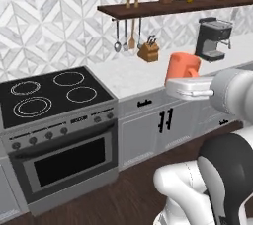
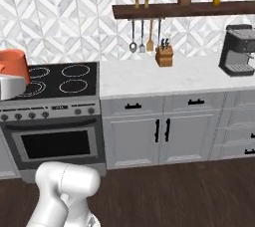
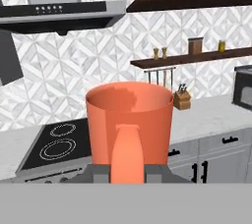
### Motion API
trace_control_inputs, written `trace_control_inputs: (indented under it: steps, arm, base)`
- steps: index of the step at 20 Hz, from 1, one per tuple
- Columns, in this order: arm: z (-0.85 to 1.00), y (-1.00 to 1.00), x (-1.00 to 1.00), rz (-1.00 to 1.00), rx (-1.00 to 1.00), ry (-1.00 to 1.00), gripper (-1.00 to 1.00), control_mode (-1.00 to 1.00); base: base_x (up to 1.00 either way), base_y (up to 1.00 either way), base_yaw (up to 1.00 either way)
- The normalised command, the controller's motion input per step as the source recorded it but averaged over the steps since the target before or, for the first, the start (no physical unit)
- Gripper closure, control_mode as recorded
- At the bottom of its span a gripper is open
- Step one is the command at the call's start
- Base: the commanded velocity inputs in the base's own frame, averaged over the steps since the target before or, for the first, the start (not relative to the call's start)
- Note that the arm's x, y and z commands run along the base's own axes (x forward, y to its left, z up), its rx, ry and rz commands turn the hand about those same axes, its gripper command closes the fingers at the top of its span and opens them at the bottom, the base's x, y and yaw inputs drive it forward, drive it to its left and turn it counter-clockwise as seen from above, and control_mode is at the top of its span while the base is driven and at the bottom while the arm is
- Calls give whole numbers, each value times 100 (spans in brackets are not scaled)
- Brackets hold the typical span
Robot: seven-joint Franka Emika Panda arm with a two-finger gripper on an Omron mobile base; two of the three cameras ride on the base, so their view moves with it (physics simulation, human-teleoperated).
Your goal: Gather all objects into one cabinet and sort the glasses and bowls to opposite sides.
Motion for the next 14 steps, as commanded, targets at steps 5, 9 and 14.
trace_control_inputs:
  steps: [5, 9, 14]
  arm:
    - [0, 0, 0, 0, 0, 0, 100, 100]
    - [0, 0, 0, 0, 0, 0, 100, 100]
    - [0, 0, 0, 0, 0, 0, 100, 100]
  base:
    - [-47, 76, 26]
    - [-28, 87, 29]
    - [-27, 95, 32]
